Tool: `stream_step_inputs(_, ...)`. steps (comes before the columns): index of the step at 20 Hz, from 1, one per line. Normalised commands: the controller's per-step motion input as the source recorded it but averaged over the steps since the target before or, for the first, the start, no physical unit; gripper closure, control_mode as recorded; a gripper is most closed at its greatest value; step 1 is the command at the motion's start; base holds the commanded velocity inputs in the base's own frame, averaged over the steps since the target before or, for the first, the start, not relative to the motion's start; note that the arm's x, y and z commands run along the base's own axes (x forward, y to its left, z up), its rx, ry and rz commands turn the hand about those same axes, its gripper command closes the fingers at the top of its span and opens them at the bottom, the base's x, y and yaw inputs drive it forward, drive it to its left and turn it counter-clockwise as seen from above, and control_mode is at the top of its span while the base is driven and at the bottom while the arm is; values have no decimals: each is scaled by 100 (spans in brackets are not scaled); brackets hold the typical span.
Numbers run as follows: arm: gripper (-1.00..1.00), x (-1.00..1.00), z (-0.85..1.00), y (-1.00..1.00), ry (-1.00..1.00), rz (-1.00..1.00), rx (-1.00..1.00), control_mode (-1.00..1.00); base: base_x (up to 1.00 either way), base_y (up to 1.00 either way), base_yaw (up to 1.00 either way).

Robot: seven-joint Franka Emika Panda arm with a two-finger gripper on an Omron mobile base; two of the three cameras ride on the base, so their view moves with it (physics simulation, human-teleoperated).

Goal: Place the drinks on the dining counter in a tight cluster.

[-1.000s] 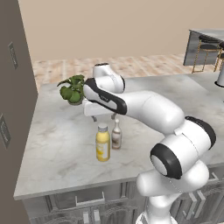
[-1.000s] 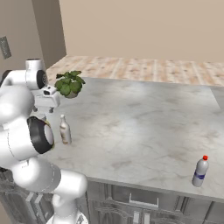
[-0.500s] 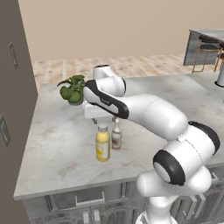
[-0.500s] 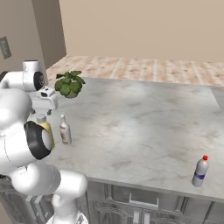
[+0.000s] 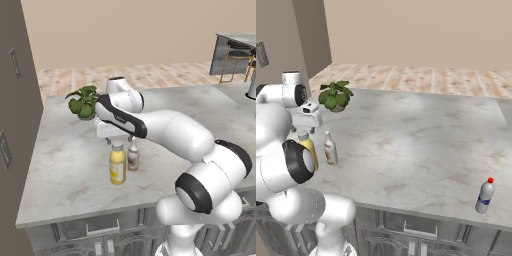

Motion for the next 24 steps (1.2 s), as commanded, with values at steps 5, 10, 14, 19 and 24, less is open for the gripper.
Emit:
stream_step_inputs(5, -100, 0, -18, 8, 0, 0, 0, -100, 0, 0, 0)
stream_step_inputs(10, -100, 0, -11, 1, 0, 0, 0, -100, 0, 0, 0)
stream_step_inputs(14, -100, 0, -14, 0, 0, 0, 0, -100, 0, 0, 0)
stream_step_inputs(19, -100, 0, -20, 0, 0, 0, 0, -100, 0, 0, 0)
stream_step_inputs(24, -100, 0, -20, 0, 3, 0, 0, -100, 0, 0, 0)
